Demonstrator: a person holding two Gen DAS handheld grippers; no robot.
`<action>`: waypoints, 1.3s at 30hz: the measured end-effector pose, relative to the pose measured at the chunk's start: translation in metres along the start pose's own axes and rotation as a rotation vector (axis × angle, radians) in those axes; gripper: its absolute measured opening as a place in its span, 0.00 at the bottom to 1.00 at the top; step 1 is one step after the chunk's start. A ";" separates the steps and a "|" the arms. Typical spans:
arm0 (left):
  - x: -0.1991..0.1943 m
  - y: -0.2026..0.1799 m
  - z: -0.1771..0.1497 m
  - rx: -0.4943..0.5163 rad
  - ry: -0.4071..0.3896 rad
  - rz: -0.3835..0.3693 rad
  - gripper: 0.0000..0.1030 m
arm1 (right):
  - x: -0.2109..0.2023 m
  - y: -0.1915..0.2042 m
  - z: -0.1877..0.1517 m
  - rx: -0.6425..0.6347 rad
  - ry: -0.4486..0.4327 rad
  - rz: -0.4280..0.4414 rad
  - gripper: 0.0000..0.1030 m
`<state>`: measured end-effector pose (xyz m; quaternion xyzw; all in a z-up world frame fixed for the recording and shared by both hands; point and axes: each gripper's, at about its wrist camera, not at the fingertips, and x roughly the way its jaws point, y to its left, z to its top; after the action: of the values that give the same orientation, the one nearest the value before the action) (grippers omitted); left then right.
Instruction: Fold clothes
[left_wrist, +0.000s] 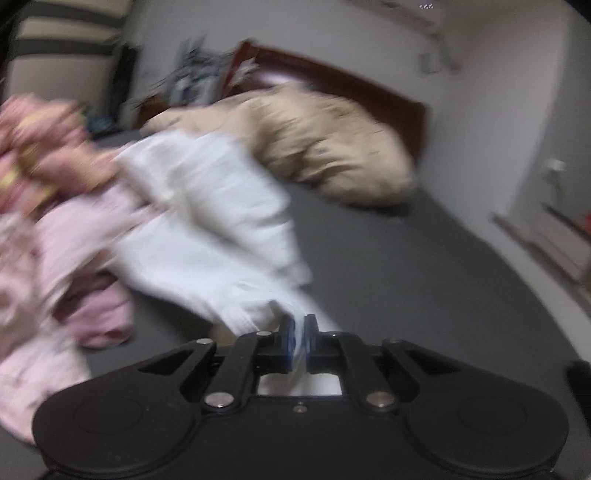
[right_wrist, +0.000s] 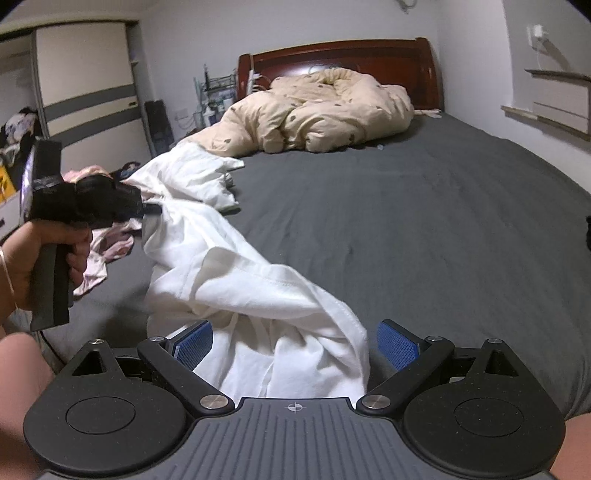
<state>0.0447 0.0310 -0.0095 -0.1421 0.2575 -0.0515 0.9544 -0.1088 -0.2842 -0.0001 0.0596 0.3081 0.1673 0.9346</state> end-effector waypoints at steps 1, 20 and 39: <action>-0.001 -0.014 0.002 0.027 -0.009 -0.034 0.06 | -0.001 -0.003 0.001 0.012 -0.007 -0.004 0.93; 0.001 -0.186 -0.121 0.481 0.250 -0.507 0.13 | -0.085 -0.104 0.009 0.214 -0.115 -0.299 0.93; -0.034 -0.071 -0.018 0.246 0.109 -0.220 0.63 | -0.045 -0.074 0.021 0.180 -0.090 -0.160 0.94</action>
<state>0.0046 -0.0354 0.0126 -0.0484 0.2837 -0.1943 0.9378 -0.1092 -0.3697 0.0260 0.1259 0.2834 0.0609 0.9487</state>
